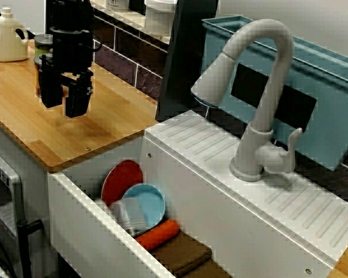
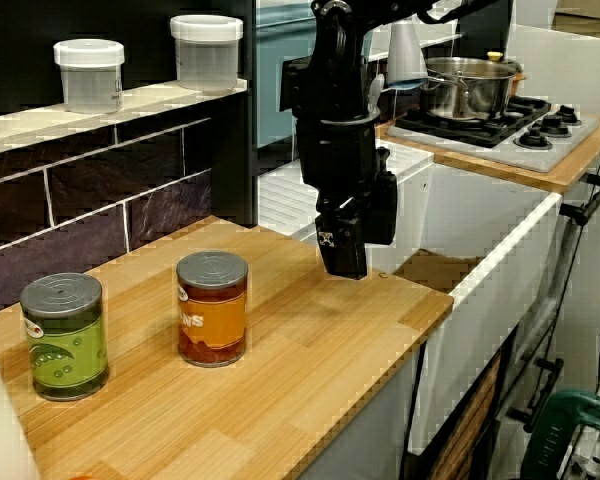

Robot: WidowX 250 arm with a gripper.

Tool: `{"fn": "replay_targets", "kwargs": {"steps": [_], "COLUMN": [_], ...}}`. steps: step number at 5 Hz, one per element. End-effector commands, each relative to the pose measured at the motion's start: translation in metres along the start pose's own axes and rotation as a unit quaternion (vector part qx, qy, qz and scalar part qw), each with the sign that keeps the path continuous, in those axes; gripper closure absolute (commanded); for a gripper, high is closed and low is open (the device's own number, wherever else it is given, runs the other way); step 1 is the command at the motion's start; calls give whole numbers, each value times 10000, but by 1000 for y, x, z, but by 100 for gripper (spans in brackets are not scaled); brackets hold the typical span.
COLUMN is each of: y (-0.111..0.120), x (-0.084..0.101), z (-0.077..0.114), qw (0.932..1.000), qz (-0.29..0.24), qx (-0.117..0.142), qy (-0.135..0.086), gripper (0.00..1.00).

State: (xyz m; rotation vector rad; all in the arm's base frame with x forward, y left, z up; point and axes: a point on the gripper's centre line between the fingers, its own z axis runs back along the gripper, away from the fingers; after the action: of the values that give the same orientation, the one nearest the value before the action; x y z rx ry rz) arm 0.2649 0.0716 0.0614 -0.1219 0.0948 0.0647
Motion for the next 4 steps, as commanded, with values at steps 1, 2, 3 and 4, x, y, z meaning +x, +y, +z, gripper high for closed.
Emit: {"fn": "replay_targets", "kwargs": {"steps": [1,2,3,4], "y": [15,26,45,68], "x": [0,-2,-4,-7], "z": [28,40,56,78], "qw": [9994,9988,9980,9961], "qz": [38,46,148,301], "qx": [123,220,315,341], "qy": [-324,-433,-529,-752], "gripper": [0,0,0,0]}}
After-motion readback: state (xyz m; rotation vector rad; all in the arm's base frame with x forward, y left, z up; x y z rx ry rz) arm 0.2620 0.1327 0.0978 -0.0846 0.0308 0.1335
